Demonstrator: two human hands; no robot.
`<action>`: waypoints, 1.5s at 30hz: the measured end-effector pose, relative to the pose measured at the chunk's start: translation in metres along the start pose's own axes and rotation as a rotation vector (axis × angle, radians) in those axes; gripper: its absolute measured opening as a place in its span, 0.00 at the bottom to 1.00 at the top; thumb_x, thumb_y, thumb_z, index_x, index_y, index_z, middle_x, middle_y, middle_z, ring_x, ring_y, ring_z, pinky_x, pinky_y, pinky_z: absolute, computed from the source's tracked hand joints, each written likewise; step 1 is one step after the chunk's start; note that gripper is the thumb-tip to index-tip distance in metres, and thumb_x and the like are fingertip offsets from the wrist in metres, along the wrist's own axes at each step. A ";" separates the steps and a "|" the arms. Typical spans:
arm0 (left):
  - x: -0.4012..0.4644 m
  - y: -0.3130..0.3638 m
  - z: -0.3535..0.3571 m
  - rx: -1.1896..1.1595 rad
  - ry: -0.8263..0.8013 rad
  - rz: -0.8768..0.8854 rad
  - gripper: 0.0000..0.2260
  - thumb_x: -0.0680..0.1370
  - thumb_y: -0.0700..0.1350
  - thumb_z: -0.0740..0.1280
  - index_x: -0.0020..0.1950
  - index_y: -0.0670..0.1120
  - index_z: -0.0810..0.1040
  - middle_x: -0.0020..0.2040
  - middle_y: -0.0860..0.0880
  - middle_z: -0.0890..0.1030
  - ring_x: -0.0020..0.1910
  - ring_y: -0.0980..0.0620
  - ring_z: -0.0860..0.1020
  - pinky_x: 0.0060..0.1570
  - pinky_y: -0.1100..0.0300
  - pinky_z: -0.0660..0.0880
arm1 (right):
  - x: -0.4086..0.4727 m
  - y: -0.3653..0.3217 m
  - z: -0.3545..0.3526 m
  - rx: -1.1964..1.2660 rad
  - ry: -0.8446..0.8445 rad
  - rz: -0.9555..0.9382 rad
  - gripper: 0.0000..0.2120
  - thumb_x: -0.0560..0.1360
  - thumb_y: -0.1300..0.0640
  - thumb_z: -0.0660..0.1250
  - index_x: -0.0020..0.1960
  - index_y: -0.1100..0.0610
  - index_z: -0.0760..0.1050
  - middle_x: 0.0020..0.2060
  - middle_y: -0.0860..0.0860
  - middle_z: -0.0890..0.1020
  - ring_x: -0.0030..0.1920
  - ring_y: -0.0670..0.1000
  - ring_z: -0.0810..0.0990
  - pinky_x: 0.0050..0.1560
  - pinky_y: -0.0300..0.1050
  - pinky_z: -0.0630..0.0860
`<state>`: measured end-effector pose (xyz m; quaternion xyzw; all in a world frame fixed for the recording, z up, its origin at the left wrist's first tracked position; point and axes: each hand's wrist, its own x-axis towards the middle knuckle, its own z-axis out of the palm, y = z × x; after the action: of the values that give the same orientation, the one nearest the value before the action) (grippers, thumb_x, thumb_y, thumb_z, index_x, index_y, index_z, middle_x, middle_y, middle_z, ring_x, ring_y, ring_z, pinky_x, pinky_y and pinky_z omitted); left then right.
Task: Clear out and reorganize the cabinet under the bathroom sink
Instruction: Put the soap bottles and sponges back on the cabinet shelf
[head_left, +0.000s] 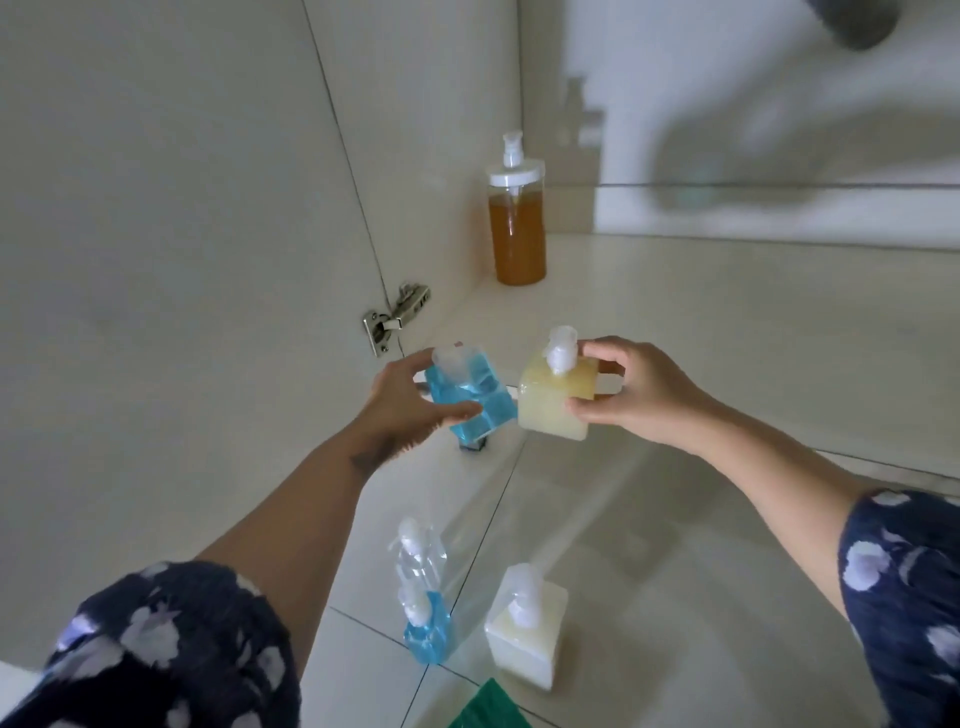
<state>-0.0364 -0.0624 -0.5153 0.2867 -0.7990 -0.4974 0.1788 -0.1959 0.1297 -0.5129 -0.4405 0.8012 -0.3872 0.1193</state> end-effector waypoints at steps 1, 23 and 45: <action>0.007 0.004 0.004 -0.003 -0.013 0.013 0.29 0.66 0.38 0.78 0.65 0.49 0.75 0.56 0.54 0.77 0.53 0.54 0.77 0.46 0.62 0.76 | 0.004 0.004 -0.005 -0.001 0.019 0.010 0.27 0.68 0.56 0.75 0.66 0.52 0.73 0.60 0.45 0.76 0.60 0.47 0.74 0.57 0.38 0.70; 0.094 0.007 0.094 -0.139 0.016 0.104 0.25 0.75 0.41 0.70 0.69 0.56 0.71 0.58 0.55 0.78 0.53 0.58 0.77 0.38 0.74 0.75 | 0.048 0.076 -0.001 -0.130 0.437 0.106 0.30 0.72 0.56 0.72 0.72 0.49 0.66 0.66 0.51 0.74 0.63 0.53 0.75 0.63 0.50 0.74; 0.275 0.024 0.140 0.056 0.132 0.137 0.17 0.79 0.43 0.65 0.66 0.58 0.72 0.64 0.49 0.72 0.57 0.50 0.74 0.53 0.62 0.69 | 0.202 0.128 -0.043 -0.052 0.430 0.213 0.29 0.71 0.59 0.73 0.70 0.50 0.70 0.60 0.53 0.79 0.59 0.53 0.78 0.63 0.44 0.73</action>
<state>-0.3351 -0.1318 -0.5560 0.2683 -0.8169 -0.4413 0.2567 -0.4152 0.0310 -0.5470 -0.2636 0.8599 -0.4365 -0.0252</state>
